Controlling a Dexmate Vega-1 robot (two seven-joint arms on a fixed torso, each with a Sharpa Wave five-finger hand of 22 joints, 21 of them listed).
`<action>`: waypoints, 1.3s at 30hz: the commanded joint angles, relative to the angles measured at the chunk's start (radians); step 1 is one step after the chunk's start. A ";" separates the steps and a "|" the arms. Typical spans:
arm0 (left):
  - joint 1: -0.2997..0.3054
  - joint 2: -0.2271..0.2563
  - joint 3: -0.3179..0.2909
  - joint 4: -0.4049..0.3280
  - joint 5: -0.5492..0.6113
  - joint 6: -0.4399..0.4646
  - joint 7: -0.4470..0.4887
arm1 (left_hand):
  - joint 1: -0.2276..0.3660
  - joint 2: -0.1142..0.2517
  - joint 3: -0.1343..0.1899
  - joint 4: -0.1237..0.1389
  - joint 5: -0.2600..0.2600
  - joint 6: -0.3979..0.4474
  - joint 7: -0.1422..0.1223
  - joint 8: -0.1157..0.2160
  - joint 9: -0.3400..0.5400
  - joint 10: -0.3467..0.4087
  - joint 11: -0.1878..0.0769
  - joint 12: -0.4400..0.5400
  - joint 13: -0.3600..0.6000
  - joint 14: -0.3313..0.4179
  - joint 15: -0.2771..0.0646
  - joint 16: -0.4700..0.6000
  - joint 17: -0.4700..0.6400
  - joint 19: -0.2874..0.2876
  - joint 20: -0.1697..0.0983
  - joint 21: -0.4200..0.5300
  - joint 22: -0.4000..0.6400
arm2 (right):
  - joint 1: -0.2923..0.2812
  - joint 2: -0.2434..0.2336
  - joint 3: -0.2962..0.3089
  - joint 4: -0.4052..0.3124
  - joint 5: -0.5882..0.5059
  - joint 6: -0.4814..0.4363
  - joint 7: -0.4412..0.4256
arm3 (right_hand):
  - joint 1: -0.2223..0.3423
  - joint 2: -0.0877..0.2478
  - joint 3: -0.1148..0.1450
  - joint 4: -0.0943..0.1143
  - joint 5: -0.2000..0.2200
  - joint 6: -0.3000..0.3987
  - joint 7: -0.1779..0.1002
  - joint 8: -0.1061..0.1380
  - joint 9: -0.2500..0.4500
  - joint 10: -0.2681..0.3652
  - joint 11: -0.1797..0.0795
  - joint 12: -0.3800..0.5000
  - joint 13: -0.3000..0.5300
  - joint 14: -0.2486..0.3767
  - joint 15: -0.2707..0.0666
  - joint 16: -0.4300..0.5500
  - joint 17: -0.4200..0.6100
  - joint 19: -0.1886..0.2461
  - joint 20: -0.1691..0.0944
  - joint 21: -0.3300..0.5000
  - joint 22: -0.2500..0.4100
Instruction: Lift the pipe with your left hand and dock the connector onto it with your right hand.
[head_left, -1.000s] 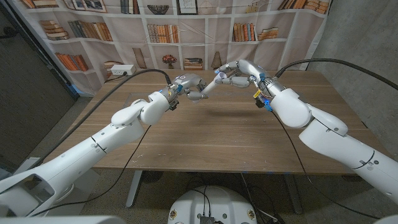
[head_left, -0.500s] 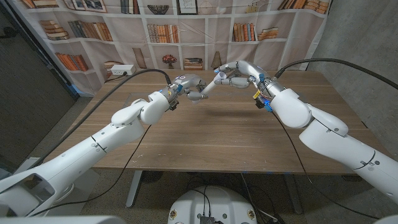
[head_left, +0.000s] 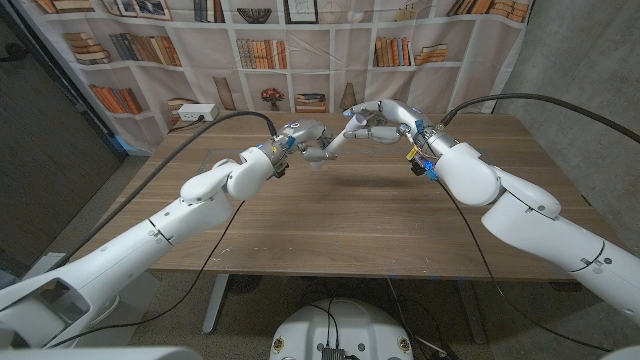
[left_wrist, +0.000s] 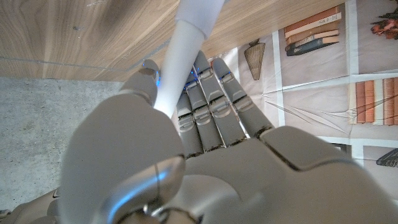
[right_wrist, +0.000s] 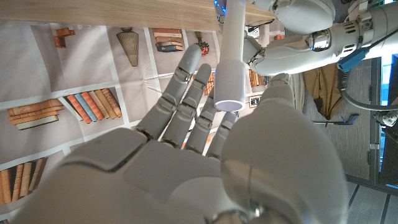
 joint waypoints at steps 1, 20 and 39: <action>-0.015 -0.010 0.017 0.006 0.008 0.000 -0.021 | 0.053 0.060 0.066 0.059 0.006 0.054 0.045 0.004 0.004 0.015 -0.010 0.001 0.002 0.004 -0.004 0.004 0.002 -0.002 -0.025 0.004 0.003 | -0.020 -0.007 0.024 0.000 0.009 0.020 -0.023 | -0.013 -0.002 -0.010 0.003 0.010 -0.035 -0.001 -0.005 0.002 -0.029 0.001 -0.007 0.001 -0.022 -0.005 -0.001 -0.001 -0.015 -0.044 -0.010 0.001; -0.036 -0.035 0.040 0.027 0.003 -0.002 -0.034 | 0.053 0.059 0.068 0.059 0.006 0.054 0.046 0.000 0.006 0.018 -0.009 -0.001 0.003 0.004 -0.005 0.004 0.002 -0.002 -0.023 0.007 0.003 | -0.027 0.030 0.037 0.071 0.032 0.144 -0.080 | -0.152 0.007 -0.050 0.060 0.008 -0.203 0.033 0.006 -0.014 -0.214 0.103 -0.009 0.000 -0.359 0.111 -0.016 -0.051 -0.281 0.079 -0.184 0.003; -0.023 -0.047 0.031 0.033 -0.045 0.002 -0.018 | 0.053 0.059 0.070 0.060 0.005 0.058 0.049 -0.001 0.007 0.020 -0.008 -0.003 0.004 0.006 -0.003 0.005 0.002 -0.004 -0.023 0.008 0.003 | -0.026 0.079 0.004 0.118 -0.016 0.220 -0.109 | -0.501 0.033 -0.141 0.200 0.013 -0.465 0.209 -0.013 -0.027 -0.528 0.196 -0.022 -0.018 -0.774 0.127 -0.008 -0.080 -0.631 0.019 -0.434 0.003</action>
